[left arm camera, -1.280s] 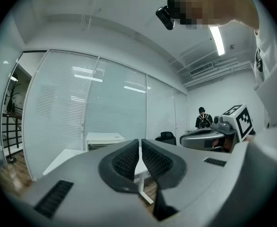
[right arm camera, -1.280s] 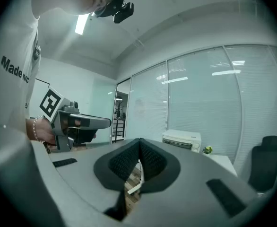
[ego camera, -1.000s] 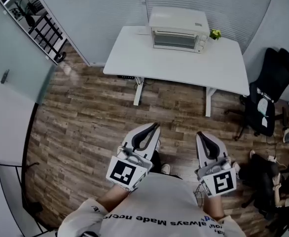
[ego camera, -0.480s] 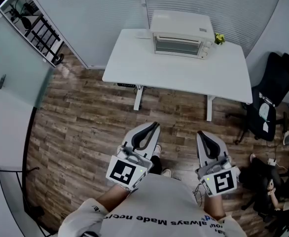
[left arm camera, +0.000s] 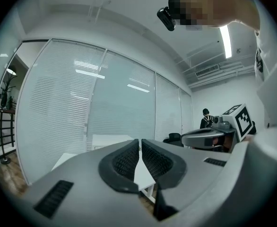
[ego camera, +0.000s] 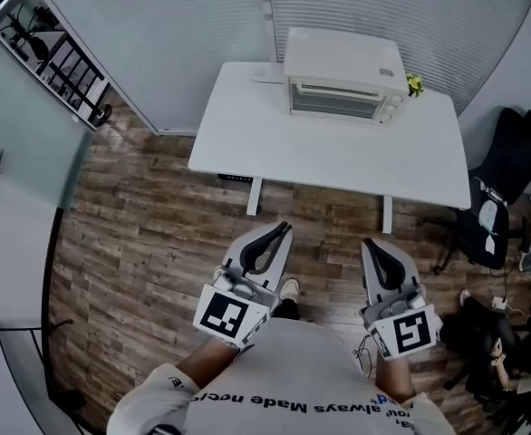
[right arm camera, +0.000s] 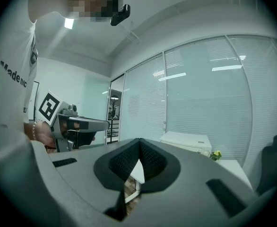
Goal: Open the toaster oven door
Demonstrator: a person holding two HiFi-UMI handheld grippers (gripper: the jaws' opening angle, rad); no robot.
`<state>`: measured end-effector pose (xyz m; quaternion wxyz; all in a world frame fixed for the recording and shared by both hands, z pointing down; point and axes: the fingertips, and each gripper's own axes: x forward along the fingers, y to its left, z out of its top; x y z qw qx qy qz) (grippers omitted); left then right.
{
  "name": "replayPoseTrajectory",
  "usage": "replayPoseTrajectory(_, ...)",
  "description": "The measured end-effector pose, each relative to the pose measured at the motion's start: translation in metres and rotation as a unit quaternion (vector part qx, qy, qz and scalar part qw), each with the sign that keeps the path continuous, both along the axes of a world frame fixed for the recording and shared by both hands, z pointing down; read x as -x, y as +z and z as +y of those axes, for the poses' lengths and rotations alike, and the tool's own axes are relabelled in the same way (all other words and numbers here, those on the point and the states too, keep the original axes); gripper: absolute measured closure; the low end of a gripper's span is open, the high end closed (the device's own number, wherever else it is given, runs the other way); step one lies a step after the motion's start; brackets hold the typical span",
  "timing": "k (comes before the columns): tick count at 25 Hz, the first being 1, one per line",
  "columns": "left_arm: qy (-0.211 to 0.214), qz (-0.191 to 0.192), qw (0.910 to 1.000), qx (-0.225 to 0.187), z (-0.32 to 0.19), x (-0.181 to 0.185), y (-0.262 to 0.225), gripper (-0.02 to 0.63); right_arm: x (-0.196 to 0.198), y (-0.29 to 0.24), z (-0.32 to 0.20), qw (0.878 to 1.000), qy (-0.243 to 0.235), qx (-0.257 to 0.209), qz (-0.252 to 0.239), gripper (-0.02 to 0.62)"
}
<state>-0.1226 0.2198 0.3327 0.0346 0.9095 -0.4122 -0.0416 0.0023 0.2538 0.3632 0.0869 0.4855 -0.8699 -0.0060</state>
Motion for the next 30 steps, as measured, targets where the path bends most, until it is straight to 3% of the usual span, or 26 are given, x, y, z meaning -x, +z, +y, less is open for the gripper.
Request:
replayPoseTrajectory(8, 0.017, 0.000, 0.9999, 0.003, -0.049, 0.014, 0.004, 0.571, 0.015, 0.001, -0.047, 1.000, 0.017, -0.001, 0.000, 0.588)
replayPoseTrajectory(18, 0.025, 0.000, 0.9995, 0.018, -0.075, 0.024, 0.015, 0.571, 0.021, 0.008, -0.072, 1.000, 0.030, 0.010, 0.002, 0.588)
replayPoseTrajectory(30, 0.004, 0.003, 0.9999, 0.015, -0.109, 0.026, 0.014, 0.571, 0.022, 0.008, -0.111, 1.000, 0.010, 0.004, 0.000, 0.588)
